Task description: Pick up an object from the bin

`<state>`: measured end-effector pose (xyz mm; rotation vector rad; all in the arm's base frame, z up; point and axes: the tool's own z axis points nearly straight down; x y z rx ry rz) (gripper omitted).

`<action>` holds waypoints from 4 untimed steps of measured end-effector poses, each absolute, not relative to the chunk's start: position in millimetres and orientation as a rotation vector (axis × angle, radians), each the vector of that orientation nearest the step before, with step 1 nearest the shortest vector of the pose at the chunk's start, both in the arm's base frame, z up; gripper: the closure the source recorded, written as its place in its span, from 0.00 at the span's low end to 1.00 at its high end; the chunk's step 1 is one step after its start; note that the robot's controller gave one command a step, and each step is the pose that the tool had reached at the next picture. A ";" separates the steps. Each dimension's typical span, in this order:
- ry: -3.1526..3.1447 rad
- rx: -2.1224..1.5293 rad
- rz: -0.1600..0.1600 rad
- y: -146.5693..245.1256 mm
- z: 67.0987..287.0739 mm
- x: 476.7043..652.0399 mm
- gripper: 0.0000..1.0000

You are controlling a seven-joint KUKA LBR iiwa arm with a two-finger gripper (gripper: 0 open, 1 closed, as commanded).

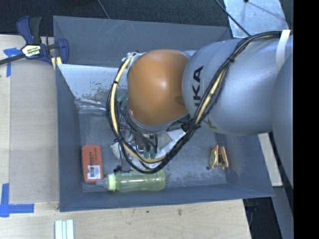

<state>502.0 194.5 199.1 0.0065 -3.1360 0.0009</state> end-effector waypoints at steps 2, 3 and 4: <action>-3.151 0.044 -0.006 154.3 155.2 528.4 0.00; -3.146 0.012 0.003 151.7 109.3 548.8 0.00; -3.145 0.047 -0.004 115.5 92.9 541.9 0.00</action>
Offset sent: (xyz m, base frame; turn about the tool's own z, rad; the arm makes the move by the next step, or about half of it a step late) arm 0.0382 -0.0675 -0.0782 -0.0312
